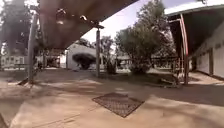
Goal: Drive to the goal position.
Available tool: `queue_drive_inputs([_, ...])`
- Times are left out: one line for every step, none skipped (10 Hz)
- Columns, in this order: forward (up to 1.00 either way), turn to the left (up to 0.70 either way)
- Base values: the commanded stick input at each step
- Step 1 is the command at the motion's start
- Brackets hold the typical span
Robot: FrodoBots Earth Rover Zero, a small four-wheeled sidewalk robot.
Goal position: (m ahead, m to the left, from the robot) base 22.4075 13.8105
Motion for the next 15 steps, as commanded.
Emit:
queue_drive_inputs([0.7, 0.12])
queue_drive_inputs([0.7, 0.0])
queue_drive_inputs([0.7, 0.0])
queue_drive_inputs([0.7, 0.0])
queue_drive_inputs([0.7, 0.0])
queue_drive_inputs([0.7, 0.0])
queue_drive_inputs([0.7, 0.0])
queue_drive_inputs([0.7, 0.18])
queue_drive_inputs([0.7, 0.35])
queue_drive_inputs([0.7, 0.35])
queue_drive_inputs([0.7, 0.35])
queue_drive_inputs([0.7, 0.35])
queue_drive_inputs([0.7, 0.35])
queue_drive_inputs([0.7, 0.35])
queue_drive_inputs([0.7, 0.35])
